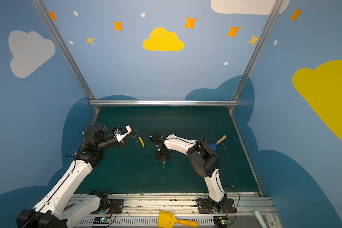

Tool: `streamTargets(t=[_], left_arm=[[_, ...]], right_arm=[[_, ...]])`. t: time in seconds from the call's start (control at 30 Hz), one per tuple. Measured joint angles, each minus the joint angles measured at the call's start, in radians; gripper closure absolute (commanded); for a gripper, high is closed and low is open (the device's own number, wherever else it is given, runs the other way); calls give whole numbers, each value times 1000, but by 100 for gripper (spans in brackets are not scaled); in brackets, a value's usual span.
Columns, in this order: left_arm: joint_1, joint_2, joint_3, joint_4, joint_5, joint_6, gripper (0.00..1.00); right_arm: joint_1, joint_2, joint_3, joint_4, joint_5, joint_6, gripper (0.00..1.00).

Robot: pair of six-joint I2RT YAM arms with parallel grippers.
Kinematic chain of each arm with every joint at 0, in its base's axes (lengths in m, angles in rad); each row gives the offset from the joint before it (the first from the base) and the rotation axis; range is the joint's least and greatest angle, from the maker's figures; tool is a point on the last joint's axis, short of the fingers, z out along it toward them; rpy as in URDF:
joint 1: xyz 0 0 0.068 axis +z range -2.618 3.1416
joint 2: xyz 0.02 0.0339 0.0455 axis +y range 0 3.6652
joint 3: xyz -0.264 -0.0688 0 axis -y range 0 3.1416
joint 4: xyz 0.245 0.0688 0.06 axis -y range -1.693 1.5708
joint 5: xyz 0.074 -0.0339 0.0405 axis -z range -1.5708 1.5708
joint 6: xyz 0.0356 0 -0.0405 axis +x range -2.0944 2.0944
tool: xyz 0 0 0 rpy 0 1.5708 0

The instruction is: Put the keys on the keyring

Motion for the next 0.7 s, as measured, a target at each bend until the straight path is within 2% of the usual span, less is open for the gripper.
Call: streamTargets(t=[0.17, 0.33, 0.7], left_arm=[[0, 0, 0, 0, 0, 0, 96], [0, 0, 0, 1, 0, 0, 96], [0, 0, 0, 3, 0, -1, 96]], right_arm=[[0, -10, -16, 2, -13, -18, 83], [-2, -21, -34, -3, -13, -32, 91], [-13, -27, -36, -5, -14, -54, 96]])
